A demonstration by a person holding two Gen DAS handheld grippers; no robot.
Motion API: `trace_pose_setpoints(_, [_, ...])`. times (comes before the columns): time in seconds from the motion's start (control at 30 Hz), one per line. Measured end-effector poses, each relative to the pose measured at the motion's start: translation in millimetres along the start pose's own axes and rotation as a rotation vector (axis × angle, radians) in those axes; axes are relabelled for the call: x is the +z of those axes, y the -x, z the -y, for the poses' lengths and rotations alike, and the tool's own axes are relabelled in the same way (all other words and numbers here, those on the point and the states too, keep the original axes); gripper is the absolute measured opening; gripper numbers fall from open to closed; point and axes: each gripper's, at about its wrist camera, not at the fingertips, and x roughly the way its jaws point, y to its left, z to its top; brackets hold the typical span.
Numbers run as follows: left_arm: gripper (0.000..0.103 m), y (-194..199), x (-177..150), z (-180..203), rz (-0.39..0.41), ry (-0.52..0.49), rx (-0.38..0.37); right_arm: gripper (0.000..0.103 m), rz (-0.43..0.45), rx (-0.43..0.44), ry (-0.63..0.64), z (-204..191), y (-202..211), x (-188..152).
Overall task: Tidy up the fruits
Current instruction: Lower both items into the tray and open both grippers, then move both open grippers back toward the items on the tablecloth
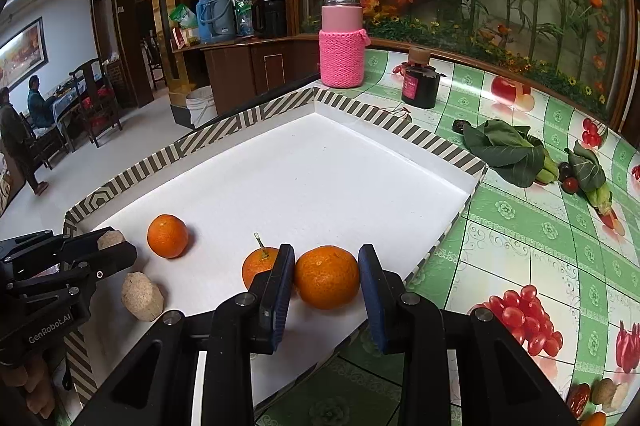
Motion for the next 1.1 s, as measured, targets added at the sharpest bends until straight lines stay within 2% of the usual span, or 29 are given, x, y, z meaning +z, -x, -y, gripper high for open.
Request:
trace_pose_setpoints(0.2, [0.032, 0.9, -0.4, -1.6, 0.003, 0.006, 0.003, 0.033, 0.0, 0.017, -0.006, 1.1, -0.1, -0.2])
trace_pose_setpoints(0.4, [0.05, 4.6, -0.9, -3.6, 0.02, 0.017, 0.005, 0.039, 0.016, 0.012, -0.004, 0.9, 2.6, 0.0])
trace_pose_setpoints(0.57, [0.05, 7.3, -0.6, -7.5, 0.034, 0.038, -0.009, 0.04, 0.048, 0.005, -0.004, 0.2, 9.2, -0.7])
trace_pose_setpoints(0.67, [0.05, 10.5, -0.7, -9.4, 0.051, 0.056, -0.023, 0.039, 0.117, -0.011, -0.014, 1.1, 22.0, -1.6])
trace_pose_setpoints(0.8, [0.05, 21.8, 0.6, 1.7, 0.111, 0.03, -0.079, 0.039, 0.14, -0.041, -0.05, 11.0, 38.2, 2.0])
trace_pose_setpoints(0.9, [0.05, 37.5, 0.9, 21.1, 0.156, -0.005, -0.16, 0.039, 0.169, -0.07, -0.096, 29.9, 61.0, 3.1])
trace_pose_setpoints(1.1, [0.049, 56.5, 2.0, 98.7, 0.167, -0.184, -0.331, 0.039, 0.189, -0.185, -0.139, 82.6, 112.5, -28.8])
